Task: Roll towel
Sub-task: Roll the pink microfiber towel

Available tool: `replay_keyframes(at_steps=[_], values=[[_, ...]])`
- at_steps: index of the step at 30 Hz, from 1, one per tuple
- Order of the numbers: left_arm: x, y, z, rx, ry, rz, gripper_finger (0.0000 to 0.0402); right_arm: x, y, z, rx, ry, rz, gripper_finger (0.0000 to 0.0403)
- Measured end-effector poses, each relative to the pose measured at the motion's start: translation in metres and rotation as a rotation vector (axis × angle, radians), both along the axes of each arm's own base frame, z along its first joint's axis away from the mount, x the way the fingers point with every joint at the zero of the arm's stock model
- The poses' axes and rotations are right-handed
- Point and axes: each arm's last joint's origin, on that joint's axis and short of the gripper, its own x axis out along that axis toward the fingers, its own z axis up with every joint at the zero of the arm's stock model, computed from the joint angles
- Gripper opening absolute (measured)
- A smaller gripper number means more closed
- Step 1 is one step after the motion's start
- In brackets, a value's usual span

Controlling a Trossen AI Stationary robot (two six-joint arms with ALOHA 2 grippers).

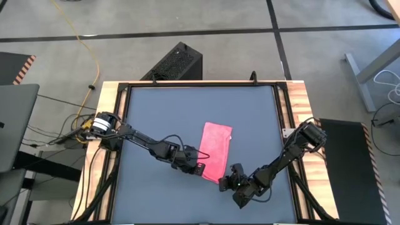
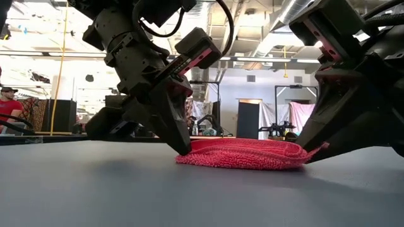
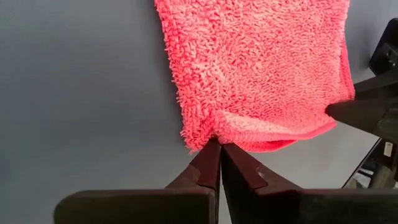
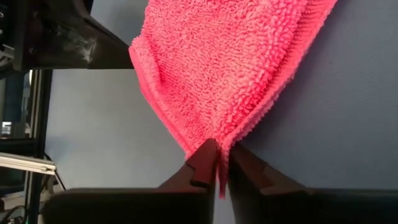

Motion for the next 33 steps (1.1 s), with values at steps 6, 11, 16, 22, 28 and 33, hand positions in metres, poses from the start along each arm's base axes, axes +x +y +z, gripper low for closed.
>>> replay_keyframes(at_steps=[6,11,16,22,28,33], values=[[-0.003,0.001,-0.004,0.006,0.014,0.003,0.0,0.0,0.0,0.0,0.001,-0.001,-0.001,0.0143],[-0.006,0.002,-0.008,0.002,0.022,0.009,0.0,-0.003,-0.002,0.005,-0.018,-0.003,-0.014,0.0192],[-0.006,0.002,-0.008,0.0,0.019,0.012,0.0,-0.012,-0.008,0.026,-0.095,-0.027,-0.05,0.02],[-0.004,0.008,-0.008,-0.002,0.019,0.027,0.0,-0.014,-0.01,0.038,-0.089,-0.03,-0.018,0.0184],[0.0,0.02,-0.006,-0.003,-0.015,0.055,0.0,-0.015,-0.006,0.038,-0.078,-0.037,-0.005,0.0178],[0.002,0.022,-0.006,-0.016,-0.025,0.05,0.0,-0.015,-0.006,0.039,-0.067,-0.041,-0.01,0.0178]])
